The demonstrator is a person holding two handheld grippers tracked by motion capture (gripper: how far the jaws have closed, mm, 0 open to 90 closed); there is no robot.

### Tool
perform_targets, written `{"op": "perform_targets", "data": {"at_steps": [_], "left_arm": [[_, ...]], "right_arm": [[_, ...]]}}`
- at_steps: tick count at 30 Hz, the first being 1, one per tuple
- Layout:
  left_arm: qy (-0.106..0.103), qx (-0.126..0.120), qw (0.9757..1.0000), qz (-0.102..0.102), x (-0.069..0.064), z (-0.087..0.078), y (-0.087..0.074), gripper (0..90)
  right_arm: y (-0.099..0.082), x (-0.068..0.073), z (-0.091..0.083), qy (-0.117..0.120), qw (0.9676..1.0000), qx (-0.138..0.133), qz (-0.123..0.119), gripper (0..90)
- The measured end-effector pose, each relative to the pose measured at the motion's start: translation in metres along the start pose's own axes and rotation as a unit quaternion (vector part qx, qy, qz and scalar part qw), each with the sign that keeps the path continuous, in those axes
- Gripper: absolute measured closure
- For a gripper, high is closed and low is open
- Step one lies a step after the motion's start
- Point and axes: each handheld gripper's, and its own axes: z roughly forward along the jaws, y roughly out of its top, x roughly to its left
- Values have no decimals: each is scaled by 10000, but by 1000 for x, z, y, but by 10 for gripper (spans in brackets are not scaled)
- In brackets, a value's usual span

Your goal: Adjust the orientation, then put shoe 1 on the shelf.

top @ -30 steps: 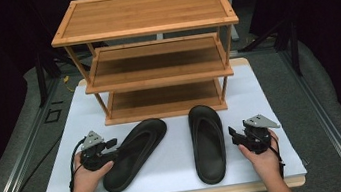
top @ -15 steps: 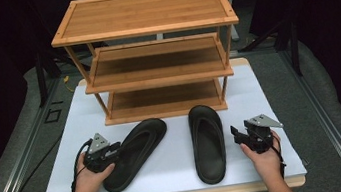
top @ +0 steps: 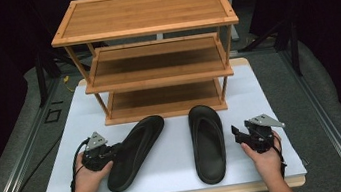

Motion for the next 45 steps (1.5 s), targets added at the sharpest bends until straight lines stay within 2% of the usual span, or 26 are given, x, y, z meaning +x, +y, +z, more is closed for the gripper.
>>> {"op": "perform_targets", "data": {"at_steps": [5, 9, 12, 22, 30, 36, 42, 45], "left_arm": [[-19, -85, 9996, -284, 7, -5, -2, 829], [41, -162, 9993, -321, 9, -9, -1, 832], [14, -266, 9987, -427, 11, -13, -1, 833], [0, -608, 9958, -682, 15, -29, 1, 833], [-24, -966, 9912, -901, 15, -45, 4, 833], [-14, -1113, 9892, -958, 15, -55, 6, 833], [30, -1313, 9861, -1020, 16, -65, 9, 833], [44, -1458, 9834, -1079, 16, -72, 11, 833]], "right_arm": [[0, 0, 0, -1, 10000, 34, 7, 433], [0, -1, -1, -5, 10000, 32, 37, 433], [0, -2, -1, -2, 10000, 35, 56, 433], [0, -2, 0, 21, 9999, -15, 136, 433], [0, -3, 1, 34, 9999, 7, 136, 432], [0, -3, 1, 24, 9999, 6, 135, 432], [0, -4, 1, 33, 9998, -29, 174, 432], [0, -4, 0, 30, 9999, 14, 166, 432]]}}
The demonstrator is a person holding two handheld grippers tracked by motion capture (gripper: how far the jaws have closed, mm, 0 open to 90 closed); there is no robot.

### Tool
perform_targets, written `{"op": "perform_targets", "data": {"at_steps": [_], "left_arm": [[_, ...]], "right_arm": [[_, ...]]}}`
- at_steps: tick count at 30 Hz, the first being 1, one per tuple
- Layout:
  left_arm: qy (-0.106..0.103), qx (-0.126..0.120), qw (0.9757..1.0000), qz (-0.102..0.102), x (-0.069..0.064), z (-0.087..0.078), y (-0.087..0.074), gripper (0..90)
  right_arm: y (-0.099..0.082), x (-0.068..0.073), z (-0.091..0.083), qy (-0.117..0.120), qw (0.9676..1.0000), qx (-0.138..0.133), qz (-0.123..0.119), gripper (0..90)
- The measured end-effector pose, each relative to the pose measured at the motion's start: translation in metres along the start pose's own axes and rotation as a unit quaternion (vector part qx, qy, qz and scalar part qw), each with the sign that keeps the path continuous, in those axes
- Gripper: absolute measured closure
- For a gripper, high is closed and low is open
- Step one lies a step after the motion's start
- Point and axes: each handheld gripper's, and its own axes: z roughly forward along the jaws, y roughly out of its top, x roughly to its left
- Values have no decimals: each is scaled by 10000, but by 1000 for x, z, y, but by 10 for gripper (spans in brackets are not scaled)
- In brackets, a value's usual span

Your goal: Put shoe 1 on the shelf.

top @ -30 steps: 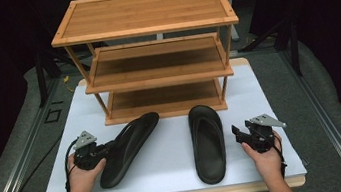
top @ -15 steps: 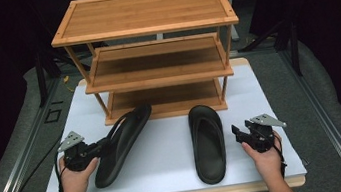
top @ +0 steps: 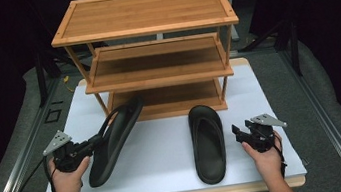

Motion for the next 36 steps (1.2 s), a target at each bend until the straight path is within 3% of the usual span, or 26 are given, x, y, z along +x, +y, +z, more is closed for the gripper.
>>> {"op": "perform_targets", "data": {"at_steps": [16, 24, 30, 36], "left_arm": [[46, -553, 9984, -63, 2, -27, 23, 834], [76, -797, 9968, 75, -3, -36, 39, 835], [76, -960, 9952, 157, -8, -30, 56, 835], [95, -1099, 9938, 109, -8, -15, 72, 834]], "right_arm": [[0, 0, 3, -7, 9999, -52, 97, 432], [0, 1, 6, 54, 9999, -27, 89, 432], [2, 2, 5, 60, 9999, -31, 128, 432], [2, 2, 5, 46, 9999, -85, 129, 432]]}}
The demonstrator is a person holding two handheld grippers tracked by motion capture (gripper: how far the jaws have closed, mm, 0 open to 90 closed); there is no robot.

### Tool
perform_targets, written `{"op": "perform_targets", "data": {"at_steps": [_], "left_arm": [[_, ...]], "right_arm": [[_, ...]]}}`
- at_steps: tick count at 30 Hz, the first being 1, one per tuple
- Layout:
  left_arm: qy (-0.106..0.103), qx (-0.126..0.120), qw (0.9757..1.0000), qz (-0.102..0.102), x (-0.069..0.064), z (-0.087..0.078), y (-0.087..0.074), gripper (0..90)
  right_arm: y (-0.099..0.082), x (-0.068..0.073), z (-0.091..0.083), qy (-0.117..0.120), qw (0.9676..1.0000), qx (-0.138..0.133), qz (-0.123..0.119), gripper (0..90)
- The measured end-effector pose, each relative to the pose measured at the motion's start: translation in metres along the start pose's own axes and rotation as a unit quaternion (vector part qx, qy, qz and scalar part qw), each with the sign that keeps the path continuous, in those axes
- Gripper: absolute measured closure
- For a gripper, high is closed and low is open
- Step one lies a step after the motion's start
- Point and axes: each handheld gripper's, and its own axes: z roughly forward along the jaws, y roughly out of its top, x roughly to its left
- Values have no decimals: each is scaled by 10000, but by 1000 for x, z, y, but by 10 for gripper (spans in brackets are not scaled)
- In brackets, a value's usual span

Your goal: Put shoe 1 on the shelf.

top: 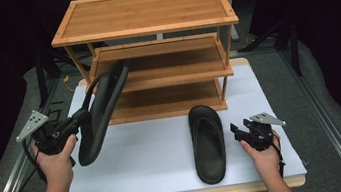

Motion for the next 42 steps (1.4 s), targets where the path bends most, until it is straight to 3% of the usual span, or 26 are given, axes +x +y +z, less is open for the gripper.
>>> {"op": "perform_targets", "data": {"at_steps": [14, 20, 31, 39, 42], "left_arm": [[588, -81, 9982, 60, 9, 48, 21, 834], [758, -80, 9971, -20, 13, 72, 33, 834], [996, -32, 9948, -195, 2, 126, 47, 833], [1094, 48, 9940, -70, -8, 163, 55, 833], [1171, 81, 9930, -119, -8, 177, 54, 832]], "right_arm": [[0, -2, -1, 41, 10000, -40, 36, 432], [0, -2, -2, 34, 10000, -56, 51, 432], [1, -1, -4, 90, 9999, -98, 82, 434], [1, -2, -5, 116, 9997, -139, 139, 434], [1, -2, -5, 140, 9997, -151, 152, 434]]}}
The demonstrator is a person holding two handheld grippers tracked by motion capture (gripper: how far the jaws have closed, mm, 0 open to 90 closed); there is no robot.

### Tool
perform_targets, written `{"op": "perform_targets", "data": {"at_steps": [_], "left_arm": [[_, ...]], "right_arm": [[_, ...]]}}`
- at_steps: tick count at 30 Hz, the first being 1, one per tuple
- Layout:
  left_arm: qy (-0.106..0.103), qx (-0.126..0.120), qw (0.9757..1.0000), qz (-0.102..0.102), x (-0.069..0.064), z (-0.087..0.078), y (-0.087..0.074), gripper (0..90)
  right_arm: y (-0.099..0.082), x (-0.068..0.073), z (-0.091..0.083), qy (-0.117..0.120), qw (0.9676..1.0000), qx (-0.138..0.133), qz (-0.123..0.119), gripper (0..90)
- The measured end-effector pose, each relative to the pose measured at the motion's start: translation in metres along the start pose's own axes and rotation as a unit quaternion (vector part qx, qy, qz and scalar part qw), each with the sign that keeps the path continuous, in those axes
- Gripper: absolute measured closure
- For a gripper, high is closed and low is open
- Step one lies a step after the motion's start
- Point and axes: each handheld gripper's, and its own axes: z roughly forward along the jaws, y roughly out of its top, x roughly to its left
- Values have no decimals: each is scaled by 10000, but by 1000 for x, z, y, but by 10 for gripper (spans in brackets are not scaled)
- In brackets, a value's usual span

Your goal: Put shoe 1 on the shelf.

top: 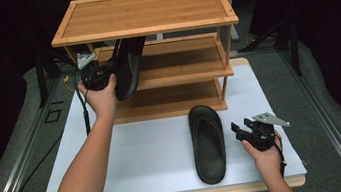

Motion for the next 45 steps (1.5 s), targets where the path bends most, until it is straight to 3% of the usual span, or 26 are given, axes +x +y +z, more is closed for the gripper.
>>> {"op": "perform_targets", "data": {"at_steps": [5, 12, 23, 26, 29, 34, 35, 38, 41, 42, 45], "left_arm": [[198, 4, 9997, -146, -2, 16, -1, 832], [529, 96, 9985, -78, -13, 29, 3, 830], [683, 225, 9967, -384, -20, 39, -2, 796], [685, 223, 9969, -317, -22, 40, -2, 771], [655, 242, 9971, -294, -22, 39, -2, 765], [389, 198, 9986, -297, -25, 37, -2, 716], [328, 157, 9989, -302, -26, 37, -2, 695], [249, 177, 9991, -299, -30, 34, -2, 686], [84, 155, 9991, -391, -32, 32, -4, 649], [82, 152, 9991, -395, -32, 31, -4, 647], [65, 165, 9991, -388, -31, 28, -7, 622]], "right_arm": [[0, -1, 0, 43, 10000, 6, 28, 437], [0, -1, 1, 59, 10000, 23, 33, 439], [0, -2, 2, 123, 9999, 13, 95, 442], [0, -2, 4, 122, 9998, -65, 112, 442], [0, -2, 3, 133, 9998, 37, 106, 443], [0, -2, 4, 111, 9998, -84, 117, 443], [0, -2, 3, 127, 9999, 33, 106, 443], [0, -2, 4, 114, 9998, -80, 111, 443], [1, -1, 3, 98, 9999, 17, 53, 443], [0, -1, 4, 98, 9999, -71, 50, 442], [1, 1, 3, 66, 10000, -3, -60, 442]]}}
